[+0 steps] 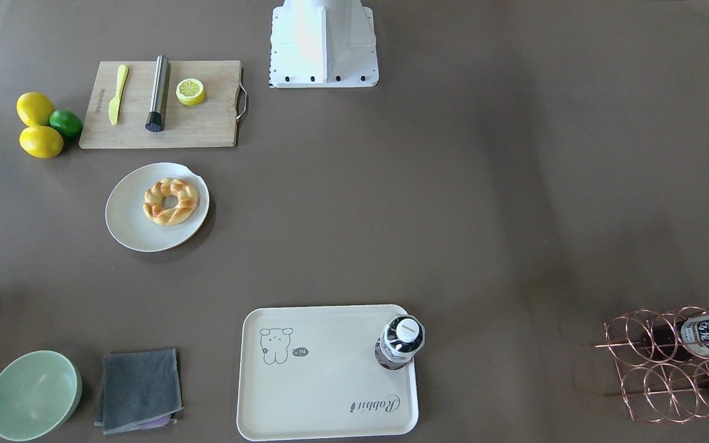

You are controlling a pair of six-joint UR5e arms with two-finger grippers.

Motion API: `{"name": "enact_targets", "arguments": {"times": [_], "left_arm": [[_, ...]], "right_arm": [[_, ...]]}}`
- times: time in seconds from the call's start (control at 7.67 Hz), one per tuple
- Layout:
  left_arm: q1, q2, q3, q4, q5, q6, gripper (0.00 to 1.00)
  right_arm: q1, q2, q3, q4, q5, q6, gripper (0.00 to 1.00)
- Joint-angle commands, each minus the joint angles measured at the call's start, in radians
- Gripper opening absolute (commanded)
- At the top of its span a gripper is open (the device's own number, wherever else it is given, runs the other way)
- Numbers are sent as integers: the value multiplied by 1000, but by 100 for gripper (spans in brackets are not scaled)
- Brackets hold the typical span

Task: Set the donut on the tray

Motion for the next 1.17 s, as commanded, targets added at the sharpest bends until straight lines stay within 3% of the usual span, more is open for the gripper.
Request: {"name": "enact_targets", "arguments": {"times": [0.0,0.39,0.65,1.04], "left_arm": [[-1,0,7,0,2,1,98],[-1,0,9,1,2,1,98],[-3,2,7,1,2,1,98],[-3,2,9,1,3,1,98]], "right_arm": [[-165,9,-74,328,8,335,100],[-330,9,-93,525,-49,626,100],[-442,11,-94,547,-162,668,100],[-520,64,-96,544,-215,784,100]]}}
